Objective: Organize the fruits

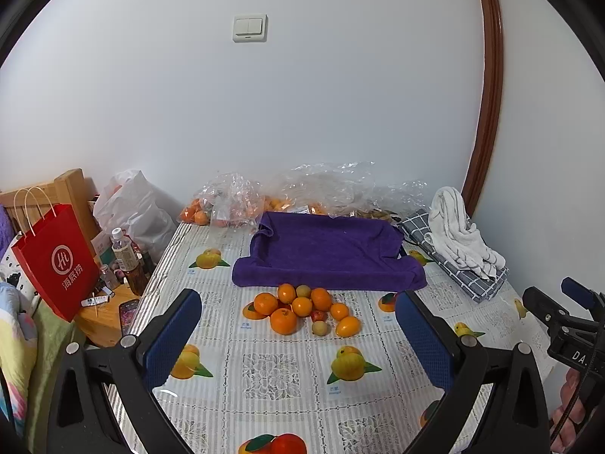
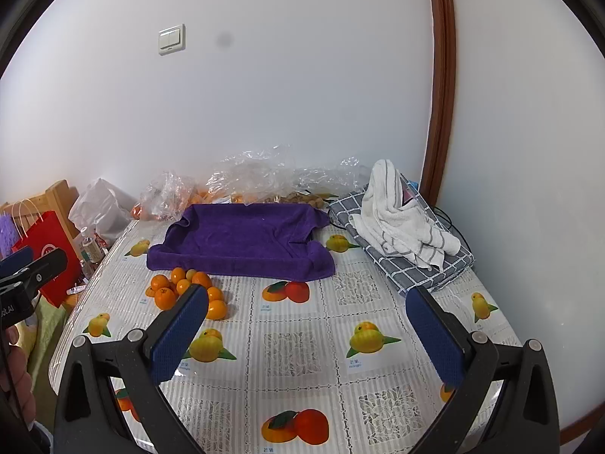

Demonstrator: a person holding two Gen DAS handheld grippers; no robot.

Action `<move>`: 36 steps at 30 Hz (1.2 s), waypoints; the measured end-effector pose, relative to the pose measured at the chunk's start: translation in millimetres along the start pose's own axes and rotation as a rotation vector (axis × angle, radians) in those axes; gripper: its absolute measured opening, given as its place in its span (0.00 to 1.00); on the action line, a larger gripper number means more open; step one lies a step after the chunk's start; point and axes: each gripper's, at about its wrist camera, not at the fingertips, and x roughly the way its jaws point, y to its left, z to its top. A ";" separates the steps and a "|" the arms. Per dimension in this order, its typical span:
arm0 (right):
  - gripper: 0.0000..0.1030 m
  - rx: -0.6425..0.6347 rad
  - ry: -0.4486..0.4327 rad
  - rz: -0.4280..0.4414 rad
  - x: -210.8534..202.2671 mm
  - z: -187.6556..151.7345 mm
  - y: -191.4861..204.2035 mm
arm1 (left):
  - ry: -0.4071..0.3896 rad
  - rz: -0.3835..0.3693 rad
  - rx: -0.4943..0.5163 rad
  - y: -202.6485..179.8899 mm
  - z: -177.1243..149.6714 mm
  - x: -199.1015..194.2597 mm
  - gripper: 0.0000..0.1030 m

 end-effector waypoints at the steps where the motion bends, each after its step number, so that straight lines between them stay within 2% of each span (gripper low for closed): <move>1: 0.99 0.000 -0.001 0.000 -0.1 0.1 0.1 | 0.000 0.000 -0.001 -0.1 0.6 -0.1 1.00; 36: 0.99 -0.003 -0.005 -0.002 -1.1 2.0 1.7 | -0.007 -0.002 -0.003 5.2 -1.5 -1.2 1.00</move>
